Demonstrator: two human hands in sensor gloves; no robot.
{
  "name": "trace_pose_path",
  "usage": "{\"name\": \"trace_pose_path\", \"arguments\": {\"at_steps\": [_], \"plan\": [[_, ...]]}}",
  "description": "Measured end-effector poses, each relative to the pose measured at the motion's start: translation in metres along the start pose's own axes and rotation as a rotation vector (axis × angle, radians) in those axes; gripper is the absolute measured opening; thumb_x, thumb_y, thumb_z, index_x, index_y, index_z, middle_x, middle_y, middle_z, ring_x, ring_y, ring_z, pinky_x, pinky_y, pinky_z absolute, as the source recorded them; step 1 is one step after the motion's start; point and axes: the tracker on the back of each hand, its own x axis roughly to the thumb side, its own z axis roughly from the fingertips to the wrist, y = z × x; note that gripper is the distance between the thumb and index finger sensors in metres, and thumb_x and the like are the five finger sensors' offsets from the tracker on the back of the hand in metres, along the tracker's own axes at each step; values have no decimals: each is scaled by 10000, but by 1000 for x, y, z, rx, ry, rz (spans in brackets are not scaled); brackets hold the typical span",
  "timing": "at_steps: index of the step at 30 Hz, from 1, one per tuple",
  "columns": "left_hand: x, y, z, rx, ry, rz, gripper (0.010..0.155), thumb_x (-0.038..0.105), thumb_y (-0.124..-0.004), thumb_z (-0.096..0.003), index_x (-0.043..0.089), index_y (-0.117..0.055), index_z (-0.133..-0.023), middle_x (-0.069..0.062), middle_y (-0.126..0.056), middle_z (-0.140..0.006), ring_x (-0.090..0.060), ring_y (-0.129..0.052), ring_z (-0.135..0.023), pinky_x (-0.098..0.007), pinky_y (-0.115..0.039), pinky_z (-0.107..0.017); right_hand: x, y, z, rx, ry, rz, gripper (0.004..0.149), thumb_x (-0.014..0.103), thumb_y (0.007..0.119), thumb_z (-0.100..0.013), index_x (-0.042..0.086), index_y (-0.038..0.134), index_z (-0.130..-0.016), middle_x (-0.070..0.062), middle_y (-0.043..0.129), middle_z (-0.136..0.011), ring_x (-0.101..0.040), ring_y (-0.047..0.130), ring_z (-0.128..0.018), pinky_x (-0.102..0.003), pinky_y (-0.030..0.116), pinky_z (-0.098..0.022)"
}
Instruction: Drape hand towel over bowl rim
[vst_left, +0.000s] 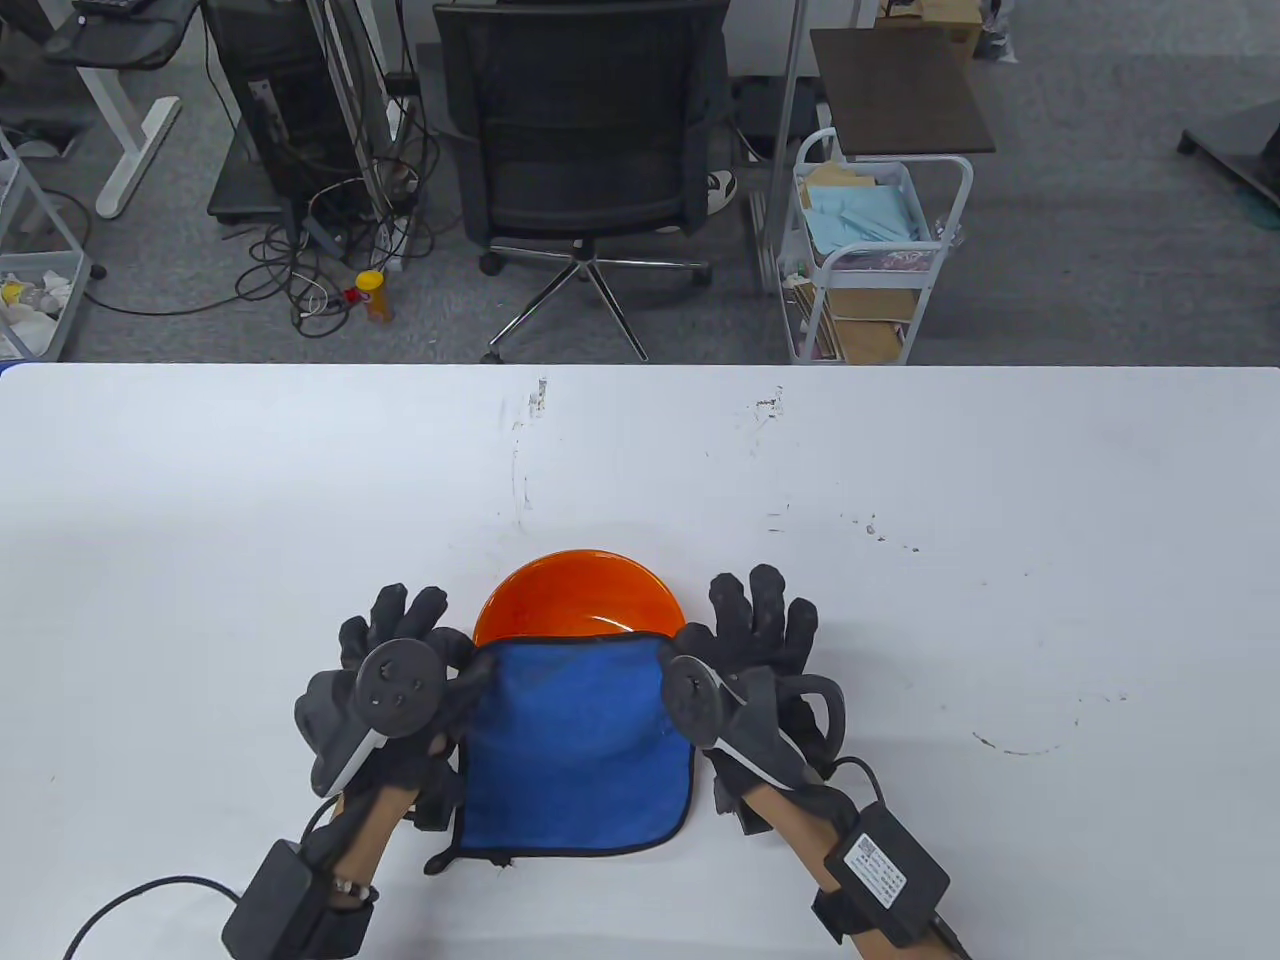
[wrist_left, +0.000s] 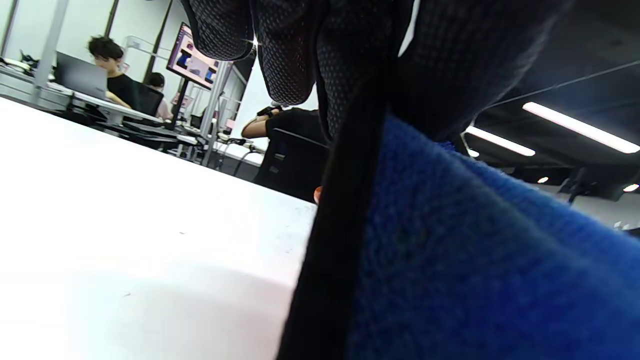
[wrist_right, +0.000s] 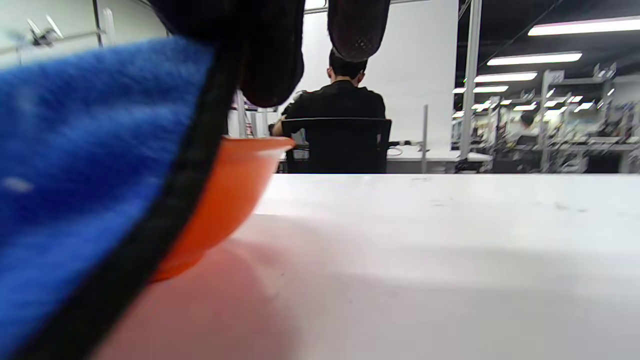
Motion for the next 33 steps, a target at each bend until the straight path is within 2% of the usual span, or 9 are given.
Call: {"name": "trace_pose_path", "arguments": {"at_steps": [3,8,15,20,22,25,28,31,33], "plan": [[9,-3,-9,13,42,-80,400,478,-880,-508,156,-913,-742,-86,-660,-1150,-449,-489,-1115,-688,-325,-749,8,8,-6,-25,13,105,408,476,607,-633,199,810,-855,-219,467,-1168,-607,240,-1071,-810,202,-655],[19,-14,-21,11,102,-277,404,509,-886,-496,158,-921,-692,-76,-696,-1132,-437,-509,-1115,-664,-374,-763,12,15,-16,-23,42,114,408,480,608,-631,197,800,-855,-215,465,-1169,-597,246,-1077,-807,197,-662],[22,-29,-28,-23,129,-315,432,471,-878,-499,122,-866,-752,-134,-596,-1169,-471,-429,-1118,-671,-353,-758,18,26,-21,-53,43,208,426,475,683,-599,232,692,-949,-230,381,-1179,-601,195,-1065,-803,183,-659],[26,-37,-27,25,124,-344,519,460,-873,-497,81,-791,-843,-181,-464,-1198,-505,-341,-1113,-686,-310,-749,15,31,-26,-13,66,155,548,467,656,-611,193,538,-1071,-260,277,-1185,-619,150,-1048,-806,171,-650],[25,-39,-27,20,130,-333,648,464,-867,-501,47,-698,-967,-195,-363,-1211,-514,-293,-1111,-690,-288,-746,14,32,-28,12,72,123,615,465,637,-618,170,448,-1124,-267,253,-1184,-624,141,-1045,-807,166,-650],[23,-40,-28,-9,127,-314,705,481,-830,-521,30,-643,-1029,-198,-343,-1214,-522,-263,-1108,-694,-264,-743,11,33,-31,53,70,64,641,473,618,-619,149,426,-1139,-269,253,-1185,-627,137,-1042,-808,161,-644],[18,-31,-28,-8,133,-246,716,516,-796,-531,30,-637,-1033,-198,-346,-1214,-525,-255,-1106,-695,-255,-742,4,29,-29,139,37,-108,658,488,588,-621,116,430,-1140,-290,247,-1179,-649,116,-1022,-821,137,-611],[14,-17,-23,0,121,-185,724,530,-764,-543,25,-624,-1043,-194,-342,-1216,-522,-241,-1106,-696,-242,-741,-4,18,-24,137,6,-212,657,489,577,-622,103,443,-1137,-297,272,-1174,-653,145,-1020,-824,149,-603],[11,-4,-15,1,90,-160,724,554,-723,-558,90,-578,-1094,-148,-337,-1234,-492,-216,-1117,-695,-230,-742,-10,6,-16,118,-16,-252,661,490,573,-622,95,444,-1137,-299,283,-1173,-654,160,-1022,-825,160,-604]]}}
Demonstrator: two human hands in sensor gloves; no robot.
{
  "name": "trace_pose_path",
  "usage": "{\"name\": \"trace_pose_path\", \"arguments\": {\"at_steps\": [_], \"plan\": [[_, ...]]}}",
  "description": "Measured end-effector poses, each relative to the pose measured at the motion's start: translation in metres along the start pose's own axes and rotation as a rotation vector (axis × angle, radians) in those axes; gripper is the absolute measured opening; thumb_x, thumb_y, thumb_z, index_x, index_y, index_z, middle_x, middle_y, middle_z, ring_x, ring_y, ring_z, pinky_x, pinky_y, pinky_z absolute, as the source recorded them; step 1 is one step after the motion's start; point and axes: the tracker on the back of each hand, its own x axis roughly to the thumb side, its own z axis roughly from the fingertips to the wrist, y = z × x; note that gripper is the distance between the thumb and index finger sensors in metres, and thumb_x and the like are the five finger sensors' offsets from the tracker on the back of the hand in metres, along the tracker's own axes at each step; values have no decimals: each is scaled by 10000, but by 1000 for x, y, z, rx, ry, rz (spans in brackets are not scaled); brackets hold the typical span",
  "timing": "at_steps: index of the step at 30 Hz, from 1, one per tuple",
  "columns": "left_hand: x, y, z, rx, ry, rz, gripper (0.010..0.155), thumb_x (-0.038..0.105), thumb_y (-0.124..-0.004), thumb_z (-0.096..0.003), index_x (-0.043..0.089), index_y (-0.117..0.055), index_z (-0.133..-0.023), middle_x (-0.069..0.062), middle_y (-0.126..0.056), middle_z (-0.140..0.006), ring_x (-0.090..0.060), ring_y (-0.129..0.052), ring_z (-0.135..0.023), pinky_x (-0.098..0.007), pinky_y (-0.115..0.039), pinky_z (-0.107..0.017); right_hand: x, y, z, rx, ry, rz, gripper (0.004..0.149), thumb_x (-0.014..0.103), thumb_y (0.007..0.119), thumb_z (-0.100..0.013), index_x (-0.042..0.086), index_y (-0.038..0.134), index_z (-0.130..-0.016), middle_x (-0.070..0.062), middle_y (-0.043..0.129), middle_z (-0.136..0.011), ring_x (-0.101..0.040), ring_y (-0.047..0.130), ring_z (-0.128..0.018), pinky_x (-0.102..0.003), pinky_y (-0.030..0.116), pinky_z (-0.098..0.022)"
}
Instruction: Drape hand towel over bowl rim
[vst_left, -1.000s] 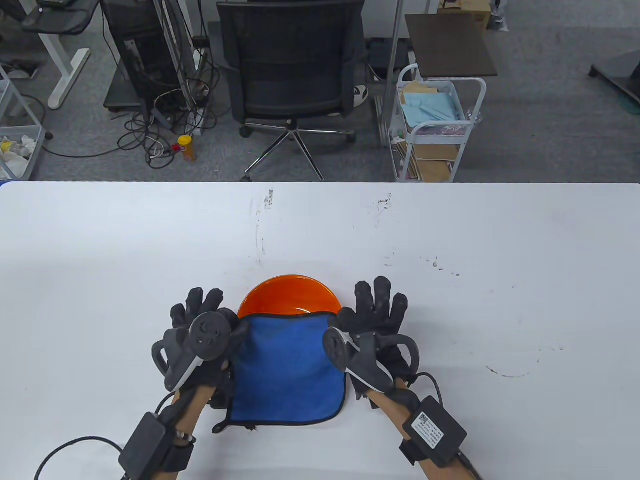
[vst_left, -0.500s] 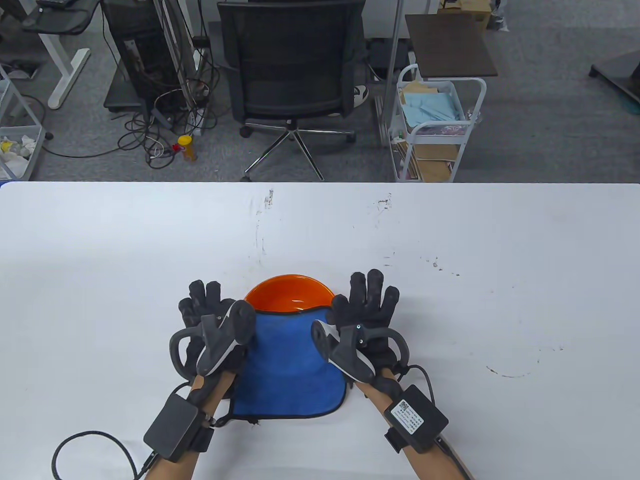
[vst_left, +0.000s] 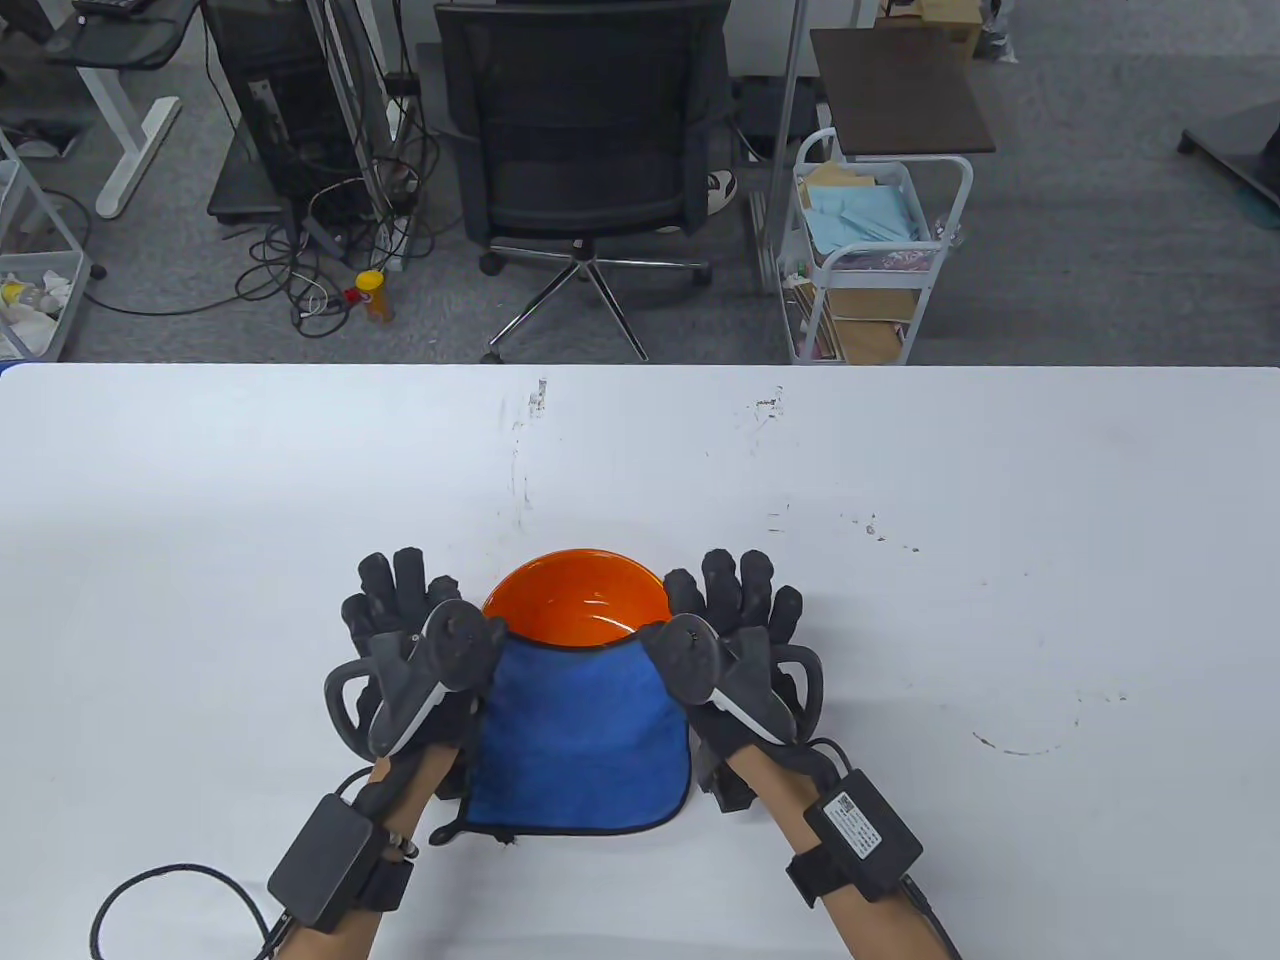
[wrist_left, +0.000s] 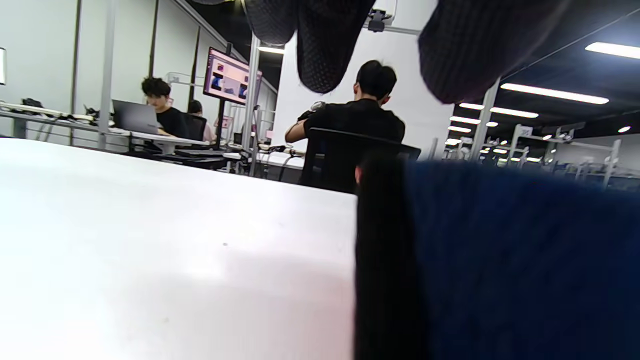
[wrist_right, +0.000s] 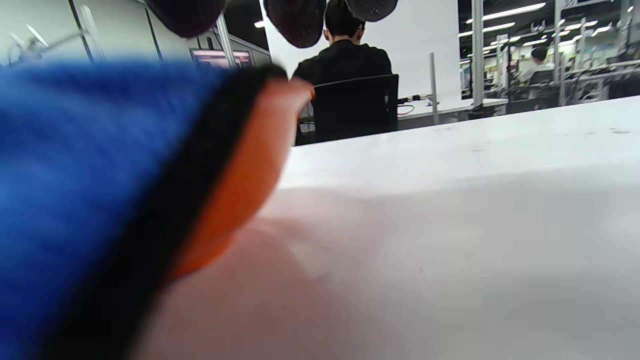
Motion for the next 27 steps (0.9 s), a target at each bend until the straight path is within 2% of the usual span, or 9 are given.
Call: {"name": "trace_pose_path", "arguments": {"at_steps": [2,4,6,9,11,13,19,23,27], "plan": [[-8,14,13,-7,-19,40,713,584,-690,-572,207,-511,-1150,-52,-296,-1256,-418,-156,-1131,-691,-187,-742,-5,-15,14,-37,-26,-22,664,490,570,-623,89,445,-1136,-298,300,-1171,-650,182,-1028,-824,178,-613],[-14,26,25,10,-28,49,689,570,-675,-586,239,-488,-1161,-20,-291,-1258,-367,-137,-1135,-681,-160,-741,-12,-28,28,-72,-51,-11,676,497,565,-622,88,424,-1142,-271,340,-1178,-602,248,-1065,-816,227,-640],[-21,36,37,16,-65,70,714,577,-666,-588,247,-428,-1176,-19,-261,-1258,-344,-116,-1133,-673,-140,-737,-19,-39,44,-96,-65,-14,703,503,555,-625,90,353,-1156,-218,351,-1194,-534,294,-1101,-783,279,-684],[-32,45,55,-42,-116,184,712,558,-670,-592,242,-415,-1177,-18,-258,-1255,-341,-131,-1134,-666,-134,-734,-31,-48,68,-119,-79,-7,719,497,531,-631,88,272,-1162,-221,269,-1200,-508,254,-1107,-761,271,-701],[-38,47,65,-65,-133,249,716,547,-669,-595,236,-397,-1180,-17,-232,-1252,-340,-127,-1132,-661,-126,-732,-37,-48,80,-106,-79,12,711,497,523,-632,95,272,-1163,-217,264,-1201,-499,248,-1108,-760,271,-699],[-44,46,75,-53,-160,242,715,539,-673,-596,230,-399,-1180,-19,-233,-1249,-337,-129,-1130,-652,-119,-729,-45,-46,91,-98,-66,15,713,499,514,-634,98,256,-1164,-217,240,-1201,-500,227,-1106,-763,254,-698],[-59,26,94,-54,-174,208,709,503,-662,-600,214,-374,-1180,-23,-233,-1246,-320,-121,-1123,-627,-81,-714,-67,-29,113,-80,-33,111,707,501,498,-636,114,230,-1164,-197,183,-1199,-473,158,-1098,-749,218,-695],[-66,3,94,-118,-160,207,693,481,-638,-608,223,-342,-1179,-16,-197,-1242,-305,-86,-1117,-615,-56,-710,-78,-15,117,-61,-20,128,688,483,487,-640,120,222,-1161,-192,171,-1196,-468,146,-1094,-745,220,-699],[-76,-18,90,-110,-186,108,665,452,-607,-607,251,-310,-1167,25,-164,-1230,-272,-54,-1105,-596,-44,-706,-86,-5,118,-38,6,204,700,497,486,-633,120,219,-1160,-192,169,-1195,-470,148,-1093,-747,226,-698]]}}
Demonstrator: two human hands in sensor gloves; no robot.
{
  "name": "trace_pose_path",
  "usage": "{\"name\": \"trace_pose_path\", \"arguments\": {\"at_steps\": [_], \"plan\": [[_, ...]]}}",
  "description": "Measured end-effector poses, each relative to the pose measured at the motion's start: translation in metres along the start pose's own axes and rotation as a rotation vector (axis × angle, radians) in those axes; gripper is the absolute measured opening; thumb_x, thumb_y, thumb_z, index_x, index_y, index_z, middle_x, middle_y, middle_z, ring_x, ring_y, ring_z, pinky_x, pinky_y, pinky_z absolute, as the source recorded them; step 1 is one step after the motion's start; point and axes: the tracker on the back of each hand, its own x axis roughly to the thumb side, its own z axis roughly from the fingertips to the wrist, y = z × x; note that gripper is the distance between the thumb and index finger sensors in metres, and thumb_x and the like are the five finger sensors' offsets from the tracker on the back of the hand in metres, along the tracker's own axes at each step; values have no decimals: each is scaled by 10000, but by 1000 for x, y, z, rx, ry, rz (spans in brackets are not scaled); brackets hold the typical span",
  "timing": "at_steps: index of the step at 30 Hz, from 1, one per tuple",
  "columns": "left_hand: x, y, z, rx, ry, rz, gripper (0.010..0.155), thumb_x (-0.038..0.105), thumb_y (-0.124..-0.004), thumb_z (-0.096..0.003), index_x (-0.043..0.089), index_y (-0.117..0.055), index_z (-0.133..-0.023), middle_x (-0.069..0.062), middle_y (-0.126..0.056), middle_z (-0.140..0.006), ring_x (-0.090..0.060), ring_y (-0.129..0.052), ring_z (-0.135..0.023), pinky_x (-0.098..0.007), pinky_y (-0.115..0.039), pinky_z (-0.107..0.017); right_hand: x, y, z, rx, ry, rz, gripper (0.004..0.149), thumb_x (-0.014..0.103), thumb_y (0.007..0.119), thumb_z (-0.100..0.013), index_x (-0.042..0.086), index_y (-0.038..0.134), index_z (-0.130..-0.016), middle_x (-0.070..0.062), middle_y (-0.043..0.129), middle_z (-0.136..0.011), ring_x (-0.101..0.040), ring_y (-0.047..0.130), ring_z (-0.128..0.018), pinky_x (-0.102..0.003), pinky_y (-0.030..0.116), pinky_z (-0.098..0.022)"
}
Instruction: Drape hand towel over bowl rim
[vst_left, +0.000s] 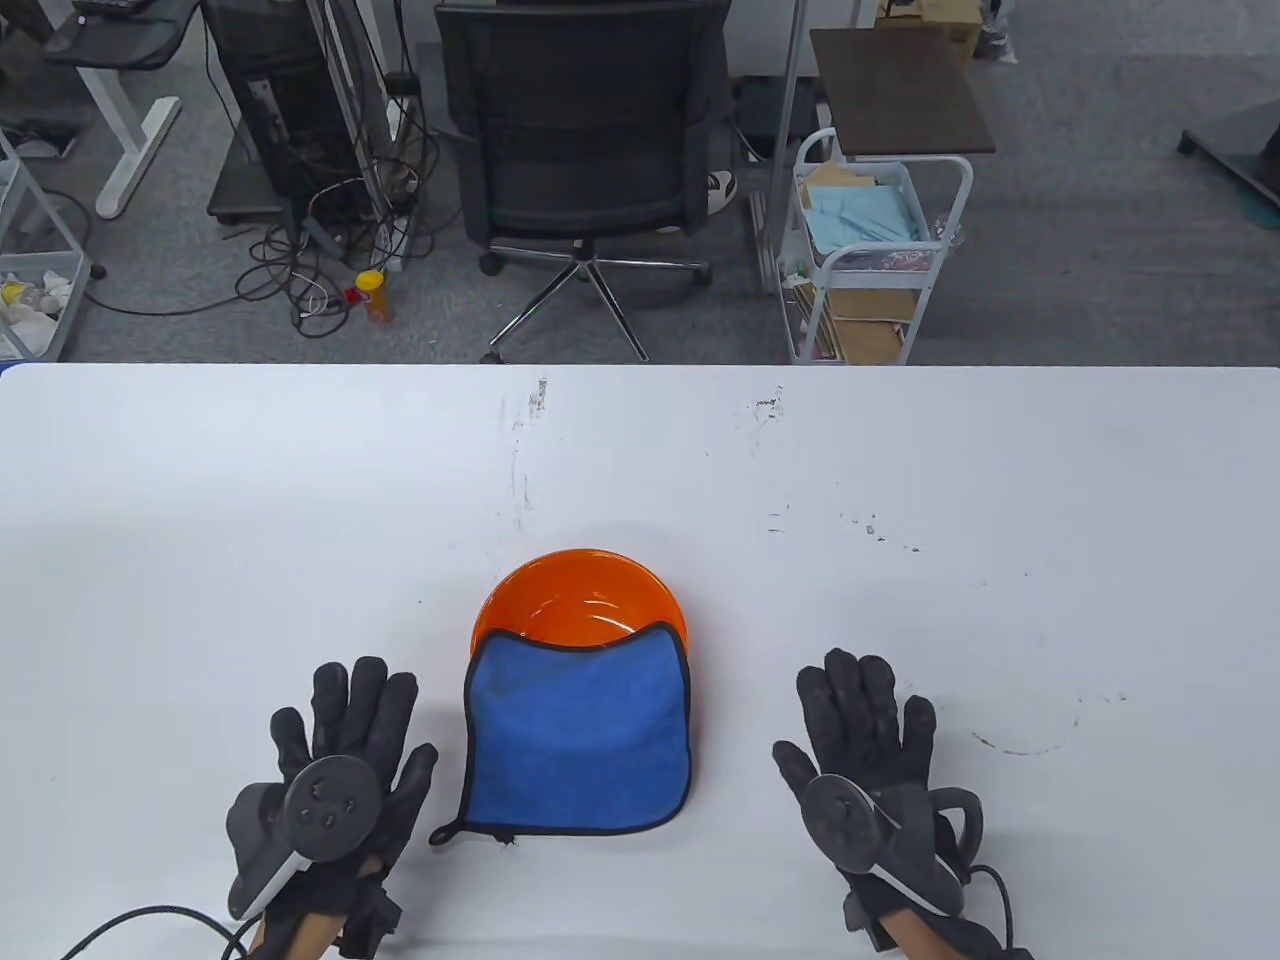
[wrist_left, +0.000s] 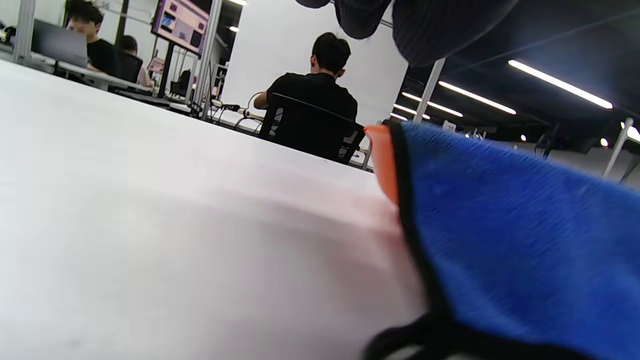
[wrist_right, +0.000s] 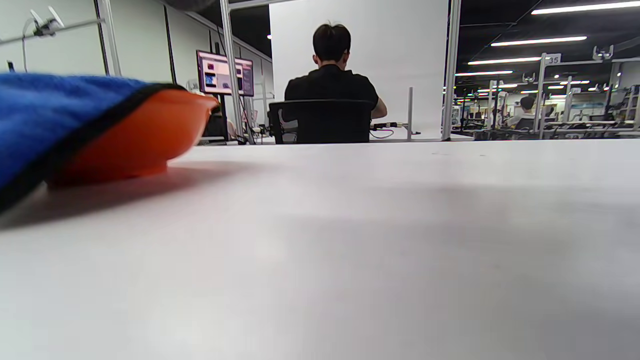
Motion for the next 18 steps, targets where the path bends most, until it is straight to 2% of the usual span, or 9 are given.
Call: {"name": "trace_pose_path", "arguments": {"at_steps": [5,10,18], "plan": [[-6,-10,3,-44,4,-21,673,460,-604,-600,240,-305,-1161,17,-166,-1223,-279,-61,-1097,-594,-58,-707,-8,7,-2,-4,37,-18,718,523,495,-619,119,246,-1158,-196,203,-1195,-473,187,-1095,-748,263,-699],[-7,-16,1,-90,8,-24,677,470,-593,-598,238,-294,-1160,-12,-160,-1220,-283,-64,-1095,-594,-67,-708,-8,9,-2,17,14,-33,718,525,495,-618,116,260,-1159,-199,210,-1194,-479,196,-1093,-748,275,-698],[-5,-19,4,-73,12,-25,693,497,-592,-593,243,-280,-1158,-7,-160,-1219,-292,-92,-1101,-598,-92,-712,-9,7,0,16,11,-46,723,527,495,-616,112,257,-1158,-205,208,-1193,-487,199,-1093,-751,288,-700]]}}
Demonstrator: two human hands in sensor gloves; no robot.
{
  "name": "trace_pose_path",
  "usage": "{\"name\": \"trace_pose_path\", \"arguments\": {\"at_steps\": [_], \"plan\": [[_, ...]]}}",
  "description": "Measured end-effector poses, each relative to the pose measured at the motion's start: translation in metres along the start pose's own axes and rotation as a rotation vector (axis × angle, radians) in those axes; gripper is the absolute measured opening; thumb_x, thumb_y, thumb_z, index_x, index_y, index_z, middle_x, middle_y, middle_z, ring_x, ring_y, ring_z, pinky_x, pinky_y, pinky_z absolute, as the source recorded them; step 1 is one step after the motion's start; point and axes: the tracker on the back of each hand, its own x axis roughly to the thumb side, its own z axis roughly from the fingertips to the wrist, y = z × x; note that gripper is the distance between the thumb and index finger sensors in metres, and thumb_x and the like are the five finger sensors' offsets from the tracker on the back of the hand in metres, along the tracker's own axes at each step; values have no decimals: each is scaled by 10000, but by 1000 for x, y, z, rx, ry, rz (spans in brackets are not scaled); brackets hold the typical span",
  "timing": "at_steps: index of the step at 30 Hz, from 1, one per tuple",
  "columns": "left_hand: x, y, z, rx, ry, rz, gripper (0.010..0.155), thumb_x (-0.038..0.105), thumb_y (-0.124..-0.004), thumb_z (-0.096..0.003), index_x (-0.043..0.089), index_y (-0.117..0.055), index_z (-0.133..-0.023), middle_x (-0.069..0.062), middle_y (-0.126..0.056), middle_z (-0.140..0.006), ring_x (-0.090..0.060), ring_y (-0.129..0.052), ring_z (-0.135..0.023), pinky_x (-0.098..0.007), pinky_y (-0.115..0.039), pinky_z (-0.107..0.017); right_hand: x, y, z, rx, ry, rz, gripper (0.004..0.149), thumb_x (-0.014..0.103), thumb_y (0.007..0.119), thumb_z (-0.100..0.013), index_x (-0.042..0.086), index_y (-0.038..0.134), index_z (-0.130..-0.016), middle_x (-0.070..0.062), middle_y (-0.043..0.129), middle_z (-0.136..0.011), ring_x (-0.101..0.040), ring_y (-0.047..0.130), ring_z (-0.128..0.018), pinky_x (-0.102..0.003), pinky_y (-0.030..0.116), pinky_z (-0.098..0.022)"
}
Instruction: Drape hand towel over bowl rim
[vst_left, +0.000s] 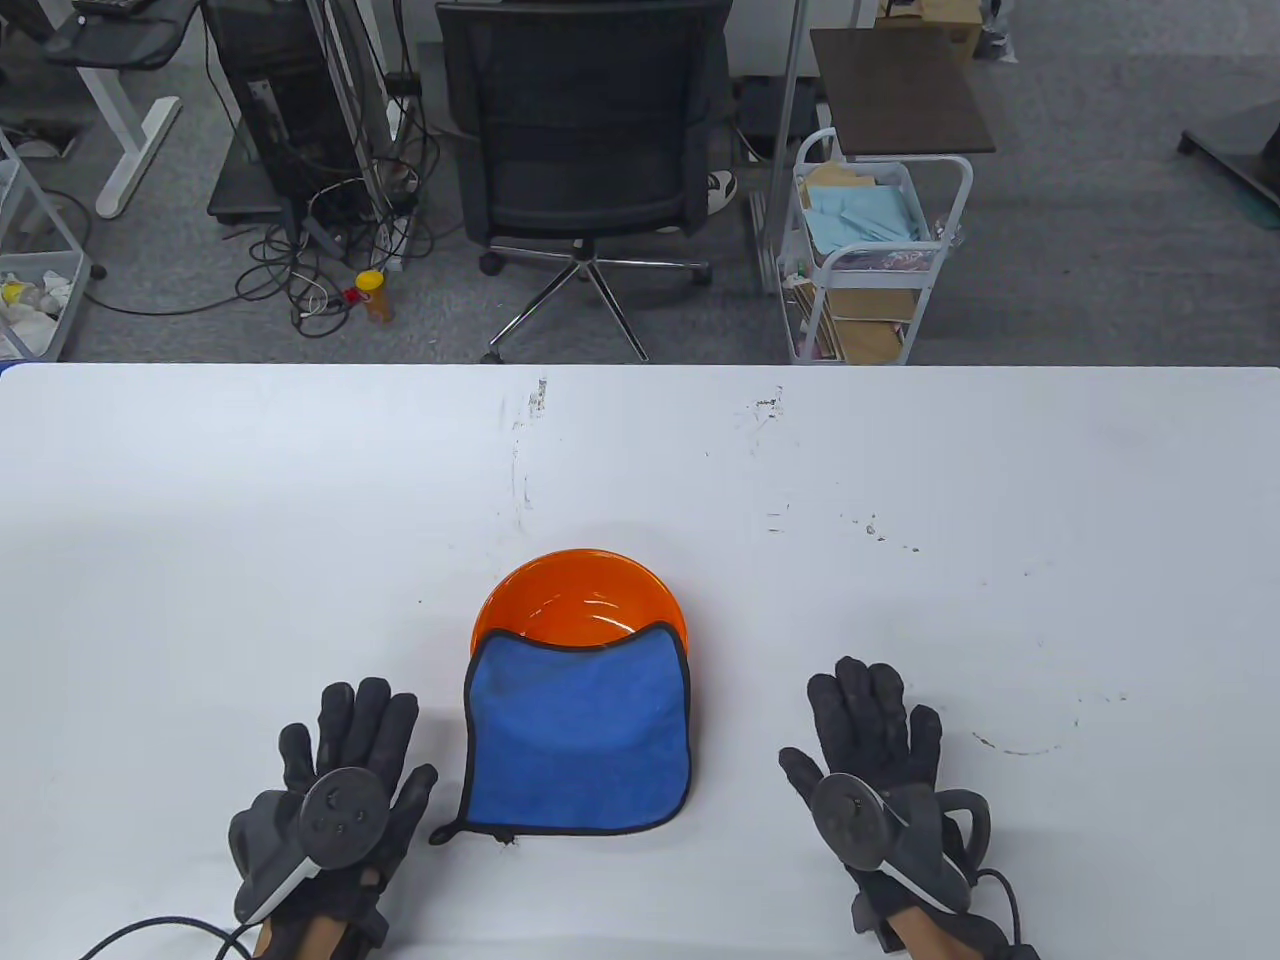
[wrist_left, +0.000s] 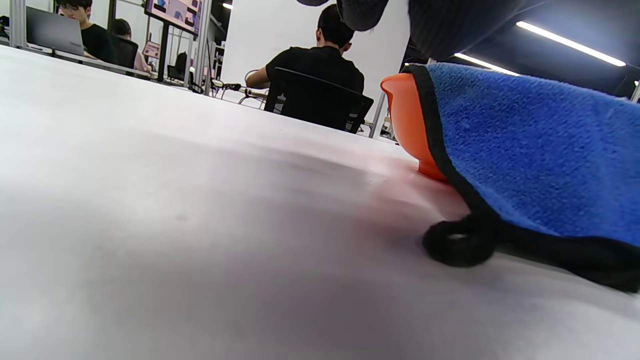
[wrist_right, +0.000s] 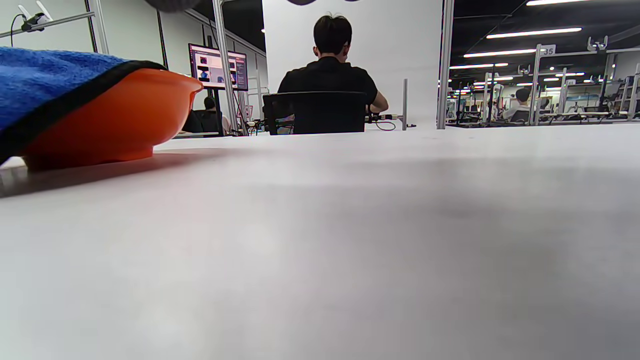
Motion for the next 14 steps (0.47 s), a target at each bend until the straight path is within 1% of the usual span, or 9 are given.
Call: {"name": "trace_pose_path", "arguments": {"at_steps": [6,14], "plan": [[1,-1,0,-11,-1,-10,694,500,-591,-593,241,-281,-1158,-8,-164,-1220,-293,-96,-1102,-599,-94,-712,-1,0,1,-4,3,-7,730,526,495,-617,103,245,-1157,-216,200,-1190,-495,196,-1090,-752,289,-699],[1,-1,0,-21,-4,-7,693,501,-593,-592,242,-288,-1158,-10,-171,-1221,-294,-101,-1103,-600,-96,-712,1,0,1,24,1,-3,733,527,496,-618,100,239,-1156,-219,192,-1189,-498,189,-1088,-753,291,-699]]}}
